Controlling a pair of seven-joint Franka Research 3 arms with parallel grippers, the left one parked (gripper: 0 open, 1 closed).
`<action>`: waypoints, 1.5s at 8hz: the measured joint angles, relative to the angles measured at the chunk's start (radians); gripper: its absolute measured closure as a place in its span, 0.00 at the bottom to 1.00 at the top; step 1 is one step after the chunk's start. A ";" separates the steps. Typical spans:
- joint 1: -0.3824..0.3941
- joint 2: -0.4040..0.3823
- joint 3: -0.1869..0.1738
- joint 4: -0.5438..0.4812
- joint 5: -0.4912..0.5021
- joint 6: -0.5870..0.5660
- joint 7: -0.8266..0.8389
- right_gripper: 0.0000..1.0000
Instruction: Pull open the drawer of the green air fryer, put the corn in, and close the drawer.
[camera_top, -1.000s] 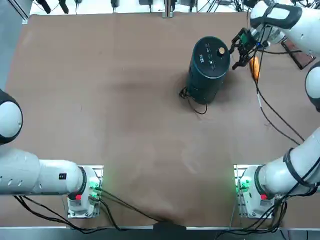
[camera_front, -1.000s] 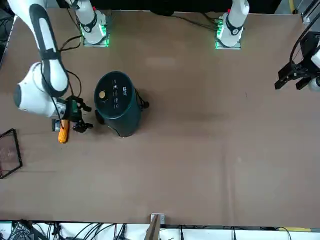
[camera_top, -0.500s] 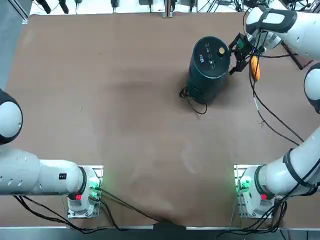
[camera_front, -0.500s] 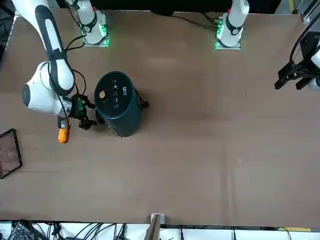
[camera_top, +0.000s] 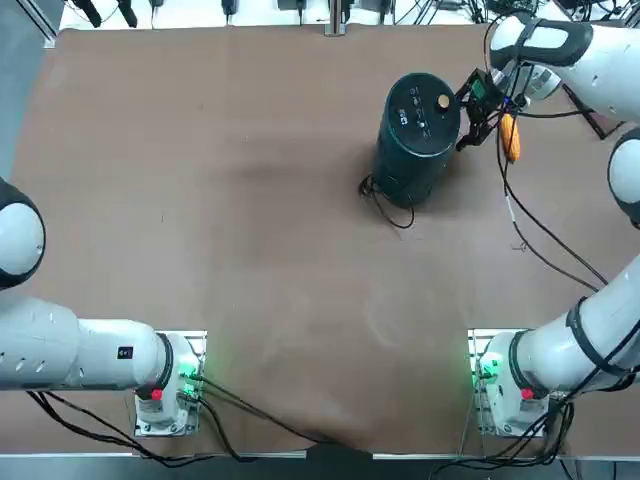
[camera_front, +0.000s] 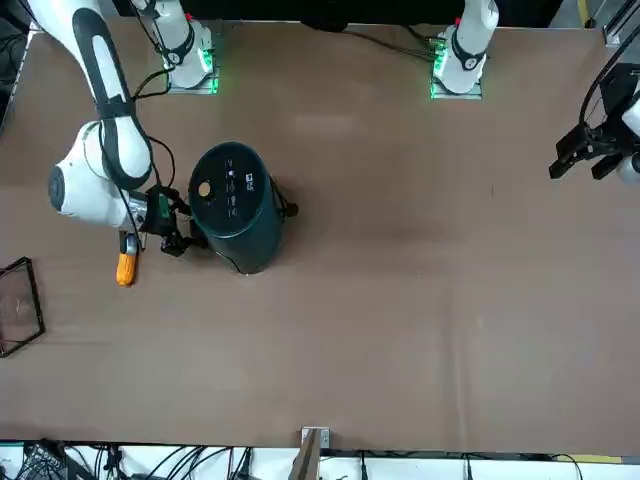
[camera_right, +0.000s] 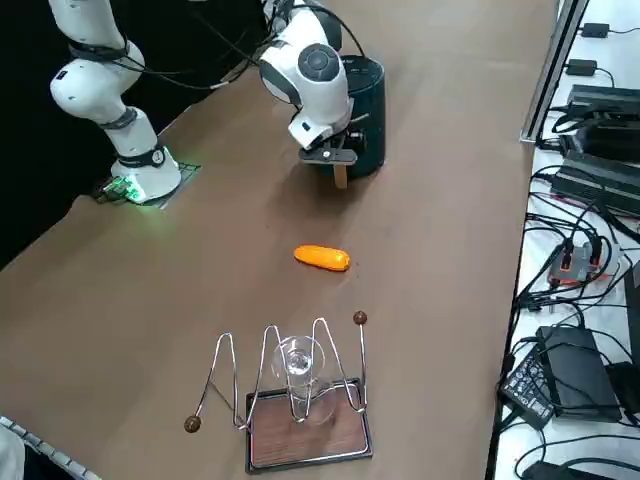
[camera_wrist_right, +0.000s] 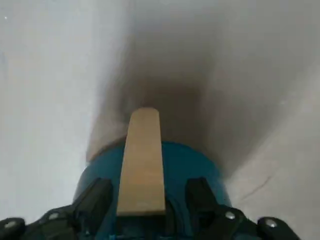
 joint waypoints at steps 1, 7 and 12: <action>0.000 0.000 0.000 -0.001 0.005 0.000 0.000 0.14; -0.001 -0.002 -0.002 -0.002 0.011 0.011 0.000 0.52; -0.020 -0.007 -0.053 -0.002 -0.029 0.007 -0.007 0.52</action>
